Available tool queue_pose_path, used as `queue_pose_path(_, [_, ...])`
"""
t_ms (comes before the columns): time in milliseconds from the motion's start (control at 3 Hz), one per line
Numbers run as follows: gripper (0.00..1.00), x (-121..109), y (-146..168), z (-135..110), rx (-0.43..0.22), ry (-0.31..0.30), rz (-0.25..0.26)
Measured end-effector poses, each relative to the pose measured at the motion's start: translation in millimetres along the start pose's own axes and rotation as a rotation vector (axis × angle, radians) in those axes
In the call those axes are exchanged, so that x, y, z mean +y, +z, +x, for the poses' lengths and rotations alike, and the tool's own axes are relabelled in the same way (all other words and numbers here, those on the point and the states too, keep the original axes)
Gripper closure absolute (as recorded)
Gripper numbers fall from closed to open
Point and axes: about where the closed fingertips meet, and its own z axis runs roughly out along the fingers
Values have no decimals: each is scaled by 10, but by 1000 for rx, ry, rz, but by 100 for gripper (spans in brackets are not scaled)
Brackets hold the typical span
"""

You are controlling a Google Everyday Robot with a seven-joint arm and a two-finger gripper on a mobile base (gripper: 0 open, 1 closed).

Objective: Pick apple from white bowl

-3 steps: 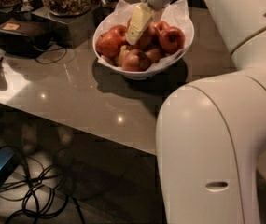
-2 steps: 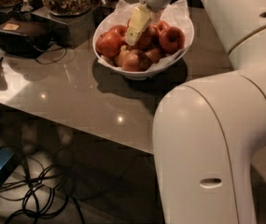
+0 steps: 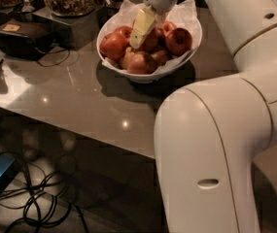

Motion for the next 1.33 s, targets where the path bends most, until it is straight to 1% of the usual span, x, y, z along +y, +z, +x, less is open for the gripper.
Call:
queue_pose_path(333, [25,-4,69,-32,7,-12,-6])
queue_pose_path(667, [27,12,158,-66,16,-27,-19])
queue_pose_path(1000, [46,6,168,-85,13,-65,2])
queue_pose_path(1333, [69,6,168,-84,13,-66,3])
